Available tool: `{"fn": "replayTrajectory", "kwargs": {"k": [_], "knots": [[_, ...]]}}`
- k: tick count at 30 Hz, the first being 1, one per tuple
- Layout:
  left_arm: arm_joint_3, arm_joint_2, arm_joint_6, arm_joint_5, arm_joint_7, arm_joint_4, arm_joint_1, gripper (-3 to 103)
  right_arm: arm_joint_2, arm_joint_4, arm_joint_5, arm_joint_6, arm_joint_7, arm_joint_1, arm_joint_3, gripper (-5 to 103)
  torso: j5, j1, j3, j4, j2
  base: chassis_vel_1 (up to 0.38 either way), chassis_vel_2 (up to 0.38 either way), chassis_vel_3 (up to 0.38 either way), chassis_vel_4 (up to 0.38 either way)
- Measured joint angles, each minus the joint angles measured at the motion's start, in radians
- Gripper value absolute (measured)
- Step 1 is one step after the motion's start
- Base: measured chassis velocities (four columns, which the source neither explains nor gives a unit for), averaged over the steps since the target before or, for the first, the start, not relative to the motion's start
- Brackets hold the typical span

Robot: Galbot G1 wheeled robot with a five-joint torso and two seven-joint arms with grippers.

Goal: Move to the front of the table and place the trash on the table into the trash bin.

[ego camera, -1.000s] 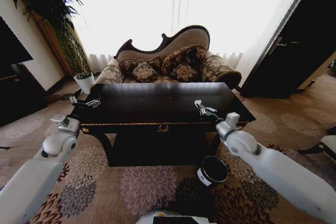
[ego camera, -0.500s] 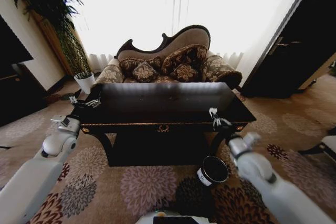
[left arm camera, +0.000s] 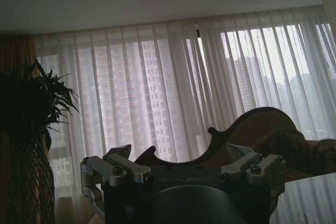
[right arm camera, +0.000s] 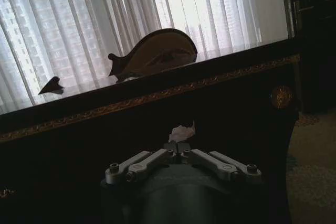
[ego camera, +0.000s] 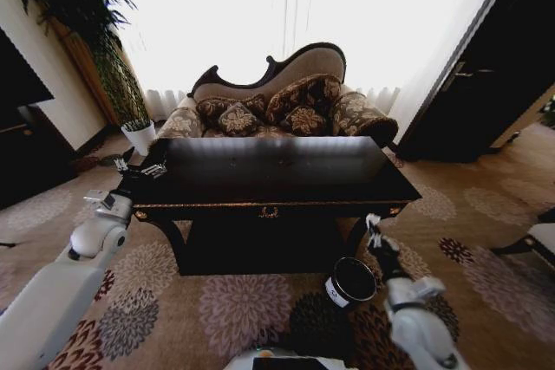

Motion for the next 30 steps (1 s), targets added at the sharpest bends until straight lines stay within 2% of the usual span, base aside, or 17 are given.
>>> {"fn": "replayTrajectory", "kwargs": {"k": [4,9,18,23,30], "knots": [[0.0,0.0,0.0,0.0,0.0,0.0,0.0,100,0.019,-0.106,-0.002,0.011,-0.003,0.037,-0.059,0,-0.0002,0.0,0.0,0.0,0.0,0.0,0.0,0.0,0.0],[0.0,0.0,0.0,0.0,0.0,0.0,0.0,100,0.014,-0.269,-0.049,0.039,-0.006,0.095,-0.118,0,-0.0001,0.0,0.0,0.0,0.0,0.0,0.0,0.0,0.0],[0.0,0.0,0.0,0.0,0.0,0.0,0.0,100,-0.05,-0.614,-0.101,0.096,-0.013,0.245,-0.211,0,0.0,0.0,0.0,-0.0001,0.0,0.0,0.0,0.0,0.0],[0.0,0.0,0.0,0.0,0.0,0.0,0.0,100,-0.073,-0.696,-0.108,0.097,0.001,0.298,-0.241,0,-0.0001,0.0,0.0,0.0,0.0,0.0,0.0,0.0,0.0],[0.0,0.0,0.0,0.0,0.0,0.0,0.0,100,-0.131,-0.917,-0.131,0.11,0.021,0.444,-0.304,0,0.0005,0.0,0.0,-0.0002,0.0,0.0,0.0,0.0,0.0]]}}
